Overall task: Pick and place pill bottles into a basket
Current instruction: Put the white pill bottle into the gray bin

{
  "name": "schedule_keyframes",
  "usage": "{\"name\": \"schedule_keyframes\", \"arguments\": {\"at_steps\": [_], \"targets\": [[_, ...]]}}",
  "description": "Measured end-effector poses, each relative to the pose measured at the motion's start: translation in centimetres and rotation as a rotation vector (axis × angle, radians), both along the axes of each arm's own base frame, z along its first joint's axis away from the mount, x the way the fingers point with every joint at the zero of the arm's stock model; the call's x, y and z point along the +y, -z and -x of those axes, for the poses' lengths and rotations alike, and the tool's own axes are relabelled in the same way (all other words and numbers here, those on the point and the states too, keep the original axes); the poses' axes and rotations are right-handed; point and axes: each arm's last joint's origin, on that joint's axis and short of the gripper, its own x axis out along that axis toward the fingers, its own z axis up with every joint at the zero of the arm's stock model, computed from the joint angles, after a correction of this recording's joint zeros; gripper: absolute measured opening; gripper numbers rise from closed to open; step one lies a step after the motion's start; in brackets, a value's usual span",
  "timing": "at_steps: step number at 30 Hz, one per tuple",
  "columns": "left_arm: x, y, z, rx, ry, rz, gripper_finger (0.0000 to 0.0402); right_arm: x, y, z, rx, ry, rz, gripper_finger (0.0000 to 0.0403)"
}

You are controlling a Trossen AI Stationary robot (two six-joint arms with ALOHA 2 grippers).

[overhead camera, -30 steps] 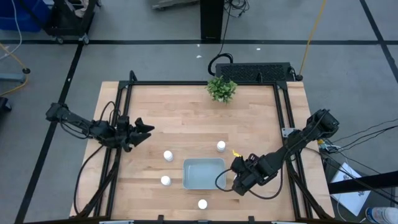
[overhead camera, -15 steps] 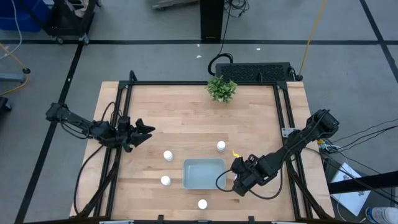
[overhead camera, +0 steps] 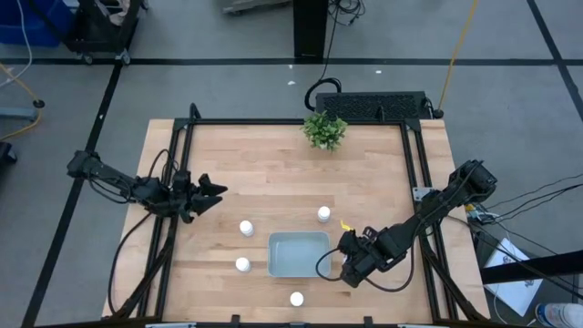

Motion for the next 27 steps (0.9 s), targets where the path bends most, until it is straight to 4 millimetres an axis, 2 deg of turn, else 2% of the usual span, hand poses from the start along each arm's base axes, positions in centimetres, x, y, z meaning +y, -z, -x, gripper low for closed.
{"name": "schedule_keyframes", "arguments": {"at_steps": [10,19,27], "targets": [[0.0,0.0,0.0,0.000,0.000,0.000,0.0241,0.0,0.0,0.0,0.006,0.003,-0.008,0.0154],[0.0,0.0,0.0,0.000,-0.001,-0.005,0.0241,-0.1,-0.1,0.2,0.018,-0.019,-0.006,0.0154],[0.0,0.0,0.0,0.000,-0.002,-0.005,0.0241,-0.9,-0.8,1.1,0.048,-0.005,0.065,0.0154]]}}
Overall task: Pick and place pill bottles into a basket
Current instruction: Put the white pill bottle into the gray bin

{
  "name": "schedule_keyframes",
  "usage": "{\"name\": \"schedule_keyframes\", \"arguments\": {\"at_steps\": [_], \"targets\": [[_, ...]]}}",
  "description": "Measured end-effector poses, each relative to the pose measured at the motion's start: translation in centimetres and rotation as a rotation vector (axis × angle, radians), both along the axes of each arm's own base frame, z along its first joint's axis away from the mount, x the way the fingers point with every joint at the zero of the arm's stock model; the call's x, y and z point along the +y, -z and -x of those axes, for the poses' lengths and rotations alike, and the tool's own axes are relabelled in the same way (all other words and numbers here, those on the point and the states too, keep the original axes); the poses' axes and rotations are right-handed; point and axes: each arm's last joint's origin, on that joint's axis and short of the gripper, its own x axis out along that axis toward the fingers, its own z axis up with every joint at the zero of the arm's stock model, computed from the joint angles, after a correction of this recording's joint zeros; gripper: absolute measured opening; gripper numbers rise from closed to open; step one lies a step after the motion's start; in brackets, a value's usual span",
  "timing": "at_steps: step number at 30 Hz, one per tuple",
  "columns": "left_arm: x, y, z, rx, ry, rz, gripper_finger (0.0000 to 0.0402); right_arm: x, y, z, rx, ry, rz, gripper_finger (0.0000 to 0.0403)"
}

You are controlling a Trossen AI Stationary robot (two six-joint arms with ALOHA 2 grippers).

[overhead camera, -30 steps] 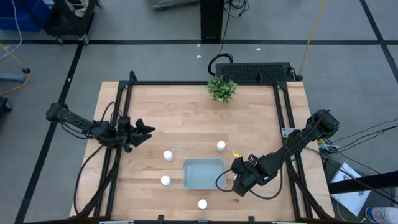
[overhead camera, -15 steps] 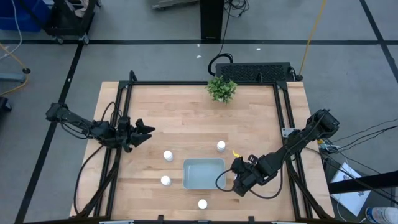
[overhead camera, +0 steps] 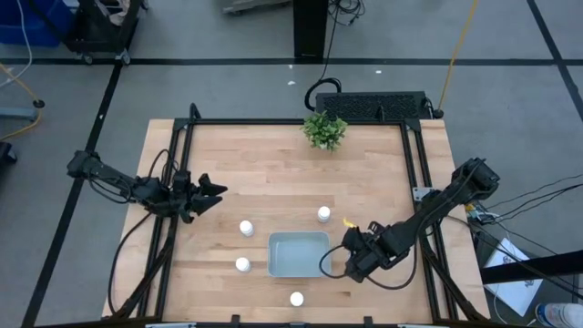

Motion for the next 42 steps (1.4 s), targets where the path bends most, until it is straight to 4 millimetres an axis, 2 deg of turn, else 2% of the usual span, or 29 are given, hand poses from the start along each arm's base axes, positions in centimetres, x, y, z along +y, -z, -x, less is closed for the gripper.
{"name": "schedule_keyframes", "arguments": {"at_steps": [14,23,32,38,42], "targets": [[0.0,0.0,0.0,0.000,0.000,0.000,0.0241,-1.7,-5.6,1.2,-0.347,-0.003,0.074,0.0150],[0.0,0.0,0.0,0.001,-0.012,-0.004,0.0241,-2.6,-8.2,-1.7,-0.652,-0.157,0.078,0.0149],[0.0,0.0,0.0,0.001,-0.012,-0.007,0.0241,-3.8,-7.7,-4.5,-0.646,-0.225,0.045,0.0149],[0.0,0.0,0.0,0.001,-0.014,-0.010,0.0241,-2.8,-8.4,-7.7,-0.565,-0.303,0.031,0.0149],[0.0,0.0,0.0,0.002,-0.014,-0.015,0.0241,-2.5,-9.0,-9.4,-0.424,-0.325,0.047,0.0149]]}}
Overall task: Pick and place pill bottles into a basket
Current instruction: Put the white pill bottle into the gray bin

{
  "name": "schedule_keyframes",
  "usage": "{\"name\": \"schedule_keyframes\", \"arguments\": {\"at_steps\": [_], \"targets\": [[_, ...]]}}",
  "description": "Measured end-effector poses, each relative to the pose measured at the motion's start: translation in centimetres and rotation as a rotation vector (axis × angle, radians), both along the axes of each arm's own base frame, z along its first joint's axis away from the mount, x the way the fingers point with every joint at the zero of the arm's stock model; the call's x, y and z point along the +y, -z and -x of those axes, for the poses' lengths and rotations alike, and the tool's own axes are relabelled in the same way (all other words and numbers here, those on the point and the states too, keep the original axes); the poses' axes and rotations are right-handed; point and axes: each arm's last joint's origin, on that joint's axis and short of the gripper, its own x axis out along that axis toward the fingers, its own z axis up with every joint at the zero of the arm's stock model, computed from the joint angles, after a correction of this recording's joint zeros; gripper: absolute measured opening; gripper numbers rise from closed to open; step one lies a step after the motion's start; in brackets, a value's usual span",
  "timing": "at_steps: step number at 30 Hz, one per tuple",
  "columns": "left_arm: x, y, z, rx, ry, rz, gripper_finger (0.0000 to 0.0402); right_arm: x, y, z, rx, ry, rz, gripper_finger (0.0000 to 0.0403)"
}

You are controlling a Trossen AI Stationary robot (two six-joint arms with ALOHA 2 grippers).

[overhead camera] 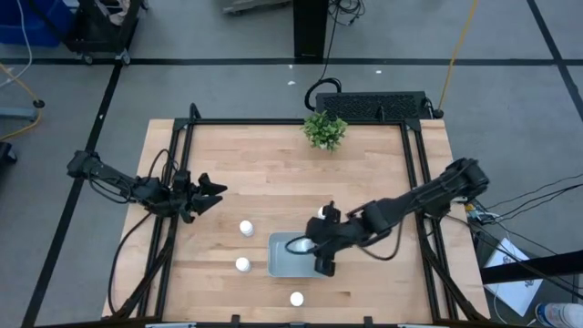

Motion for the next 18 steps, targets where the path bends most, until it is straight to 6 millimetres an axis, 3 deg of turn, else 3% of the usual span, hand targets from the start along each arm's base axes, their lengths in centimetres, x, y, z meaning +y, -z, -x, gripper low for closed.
{"name": "schedule_keyframes", "arguments": {"at_steps": [7,18], "targets": [[0.0,0.1,0.0,0.009,0.001,-0.003,0.0241,0.0,2.3,-2.2,0.176,0.003,-0.031,0.0151],[0.0,0.2,0.0,0.019,0.009,0.001,0.0241,-0.7,6.2,-3.3,0.341,0.036,0.022,0.0154]]}}
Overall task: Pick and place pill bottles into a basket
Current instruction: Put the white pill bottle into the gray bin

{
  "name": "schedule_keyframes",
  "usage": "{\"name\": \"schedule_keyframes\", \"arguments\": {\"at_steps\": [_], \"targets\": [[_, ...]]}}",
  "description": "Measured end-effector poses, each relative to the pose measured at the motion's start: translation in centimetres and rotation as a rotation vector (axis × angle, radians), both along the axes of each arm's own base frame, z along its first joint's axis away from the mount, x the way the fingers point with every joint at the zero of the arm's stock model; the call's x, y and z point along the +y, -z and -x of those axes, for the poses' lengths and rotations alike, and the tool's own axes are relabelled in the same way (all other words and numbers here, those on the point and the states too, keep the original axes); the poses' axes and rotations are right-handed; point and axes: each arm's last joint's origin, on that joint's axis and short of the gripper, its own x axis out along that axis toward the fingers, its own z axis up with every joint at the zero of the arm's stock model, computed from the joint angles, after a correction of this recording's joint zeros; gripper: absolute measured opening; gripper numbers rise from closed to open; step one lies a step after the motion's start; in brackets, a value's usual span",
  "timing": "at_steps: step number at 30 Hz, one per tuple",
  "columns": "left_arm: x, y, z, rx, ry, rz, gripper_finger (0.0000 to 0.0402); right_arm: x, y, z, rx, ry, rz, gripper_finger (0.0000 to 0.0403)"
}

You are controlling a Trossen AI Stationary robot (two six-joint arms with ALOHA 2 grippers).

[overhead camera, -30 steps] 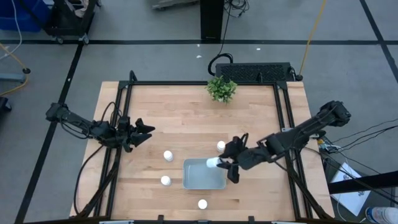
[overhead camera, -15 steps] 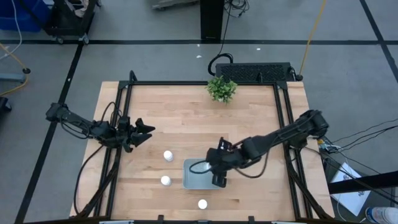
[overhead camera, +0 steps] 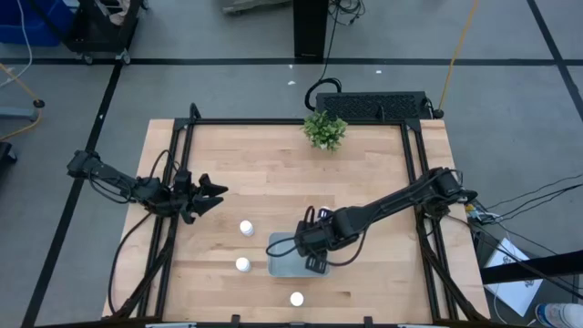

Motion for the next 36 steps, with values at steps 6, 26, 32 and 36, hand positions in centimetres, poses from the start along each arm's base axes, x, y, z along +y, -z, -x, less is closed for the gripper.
{"name": "schedule_keyframes", "arguments": {"at_steps": [6,26,32,36], "targets": [[0.0,0.0,0.0,0.001,-0.003,0.000,0.0241,0.1,1.3,-0.5,0.031,-0.019,-0.007,0.0154],[0.0,0.0,0.0,0.000,0.001,0.001,0.0241,-0.4,3.4,-0.7,0.002,-0.026,-0.064,0.0166],[0.0,0.0,0.0,0.000,0.000,-0.004,0.0241,-0.4,3.2,-0.5,0.006,-0.027,-0.065,0.0194],[0.0,0.0,0.0,0.000,0.001,-0.003,0.0241,-0.5,2.5,-0.2,-0.004,-0.027,-0.068,0.0212]]}}
